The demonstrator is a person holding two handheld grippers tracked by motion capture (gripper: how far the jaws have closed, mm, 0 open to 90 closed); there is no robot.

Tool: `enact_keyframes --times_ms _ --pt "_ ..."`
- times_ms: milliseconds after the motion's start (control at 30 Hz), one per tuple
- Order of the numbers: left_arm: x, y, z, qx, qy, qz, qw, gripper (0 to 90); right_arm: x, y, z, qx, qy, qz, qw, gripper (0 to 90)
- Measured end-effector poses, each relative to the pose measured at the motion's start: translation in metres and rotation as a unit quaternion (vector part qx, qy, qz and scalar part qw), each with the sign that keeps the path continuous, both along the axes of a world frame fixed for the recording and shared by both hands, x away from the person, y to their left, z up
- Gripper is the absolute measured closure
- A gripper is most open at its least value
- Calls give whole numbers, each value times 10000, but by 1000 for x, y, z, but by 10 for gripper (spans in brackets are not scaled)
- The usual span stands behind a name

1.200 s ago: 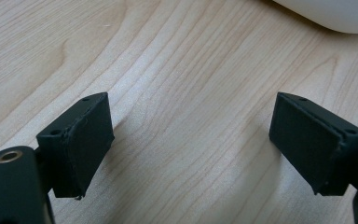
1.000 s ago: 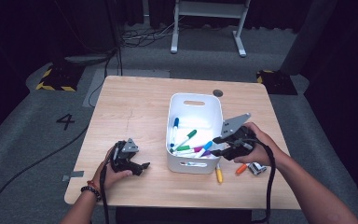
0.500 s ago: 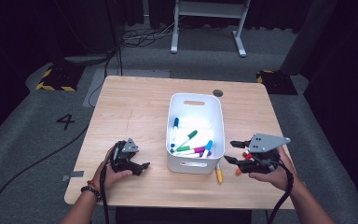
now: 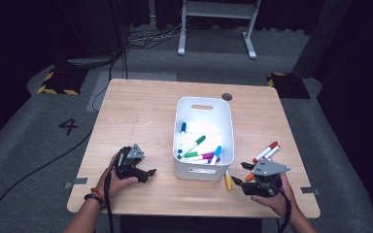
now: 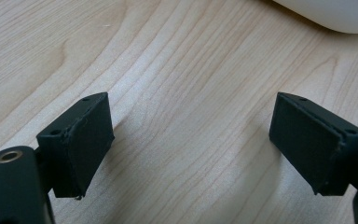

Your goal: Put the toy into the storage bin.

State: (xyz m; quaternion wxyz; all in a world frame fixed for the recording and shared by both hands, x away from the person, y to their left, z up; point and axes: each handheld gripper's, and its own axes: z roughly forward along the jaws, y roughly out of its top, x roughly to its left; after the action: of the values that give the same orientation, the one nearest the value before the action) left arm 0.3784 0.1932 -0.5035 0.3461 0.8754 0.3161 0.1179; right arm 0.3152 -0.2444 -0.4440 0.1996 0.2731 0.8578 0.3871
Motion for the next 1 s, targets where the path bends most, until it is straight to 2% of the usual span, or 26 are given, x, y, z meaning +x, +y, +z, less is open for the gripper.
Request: enact_keyframes --times_ms 67,133,200,367,467,533,567,667,767,867,933,1000 --pt "0 0 0 -1 1 4 10000 138 2 4 -15 89 272 -60 9996 385" --pt "0 0 0 2 0 5 10000 138 3 8 -25 59 344 -188 9992 389" --pt "0 0 0 -2 5 0 10000 138 3 10 -31 57 352 -233 9991 390" --pt "0 0 0 -2 2 0 10000 138 7 14 -40 -148 355 -417 9984 425" --pt "0 0 0 2 4 -15 10000 138 9 16 -43 -239 406 -499 9976 460" --pt "0 0 0 5 -3 -10 10000 138 11 15 -45 -263 485 -549 9970 523" --pt "0 0 0 0 2 -1 10000 138 12 15 -45 -290 515 -646 9962 532" --pt "0 0 0 -3 9 0 10000 138 15 12 -48 -267 683 -805 9941 588" --pt "0 0 0 -1 8 3 10000 138 16 12 -47 -255 719 -891 9931 647" --pt "0 0 0 0 7 4 10000 138 17 12 -47 -234 742 -925 9927 665" --pt "0 0 0 2 8 -12 10000 138 19 10 -47 -141 813 -1065 9909 678" --pt "0 0 0 1 8 -12 10000 138 20 10 -47 -184 787 -1160 9900 694"
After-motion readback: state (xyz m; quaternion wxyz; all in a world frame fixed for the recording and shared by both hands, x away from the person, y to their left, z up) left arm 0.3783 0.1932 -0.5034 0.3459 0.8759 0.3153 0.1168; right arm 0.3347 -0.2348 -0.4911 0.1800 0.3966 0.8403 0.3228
